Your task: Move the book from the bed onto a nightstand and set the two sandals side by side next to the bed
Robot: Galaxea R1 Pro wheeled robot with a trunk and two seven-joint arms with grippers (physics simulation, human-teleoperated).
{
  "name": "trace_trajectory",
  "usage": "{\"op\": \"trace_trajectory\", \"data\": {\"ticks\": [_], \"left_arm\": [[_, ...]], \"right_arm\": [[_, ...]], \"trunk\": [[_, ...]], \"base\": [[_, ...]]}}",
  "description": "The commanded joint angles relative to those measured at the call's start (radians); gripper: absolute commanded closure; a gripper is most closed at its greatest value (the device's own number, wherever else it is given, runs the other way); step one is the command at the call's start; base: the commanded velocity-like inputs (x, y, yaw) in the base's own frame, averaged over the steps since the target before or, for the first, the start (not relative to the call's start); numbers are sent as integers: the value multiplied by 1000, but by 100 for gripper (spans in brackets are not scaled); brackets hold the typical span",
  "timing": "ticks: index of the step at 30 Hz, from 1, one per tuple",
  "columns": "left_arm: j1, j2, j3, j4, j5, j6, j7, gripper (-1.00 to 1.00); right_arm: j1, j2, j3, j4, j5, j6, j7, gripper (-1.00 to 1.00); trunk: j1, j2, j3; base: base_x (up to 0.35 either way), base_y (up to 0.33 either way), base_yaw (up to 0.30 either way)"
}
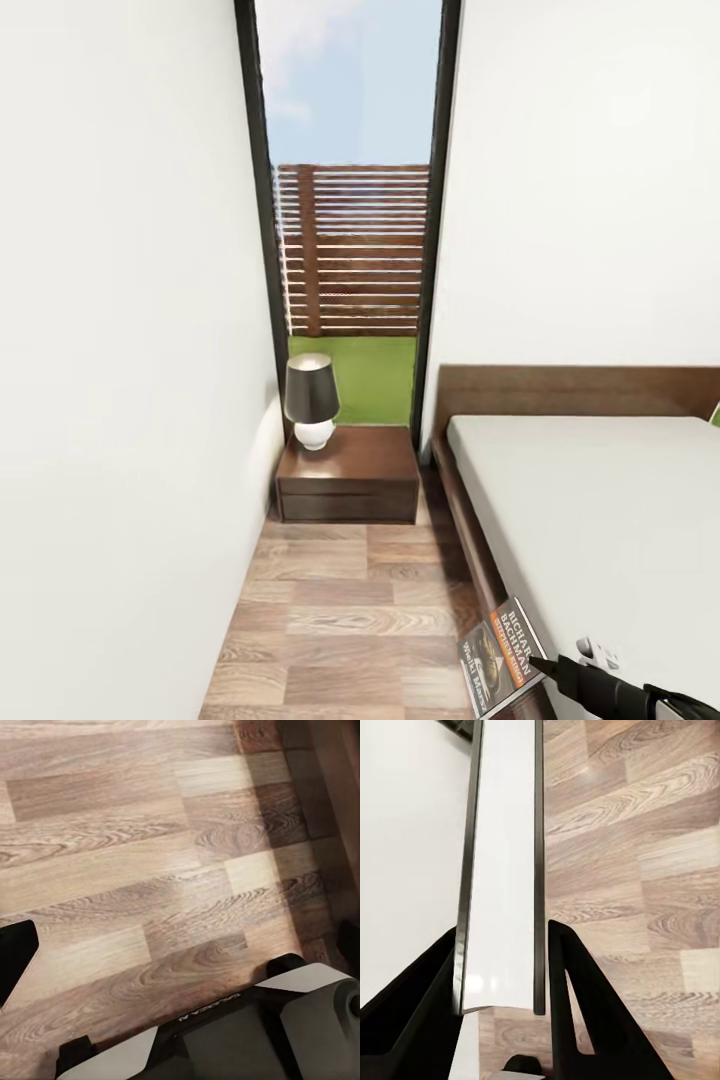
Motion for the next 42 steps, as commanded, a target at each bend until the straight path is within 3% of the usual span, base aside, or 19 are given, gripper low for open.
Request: {"op": "trace_trajectory", "data": {"ticks": [1,42], "left_arm": [[-1,0,-9,1,8,-4,-3,-100],[-1,0,-9,1,8,-4,-3,-100]], "right_arm": [[-2,0,3,2,-12,6,5,100],[-2,0,3,2,-12,6,5,100]], "trunk": [[1,-2,-2],[1,-2,-2]], "base": [[327,0,0],[324,0,0]]}}
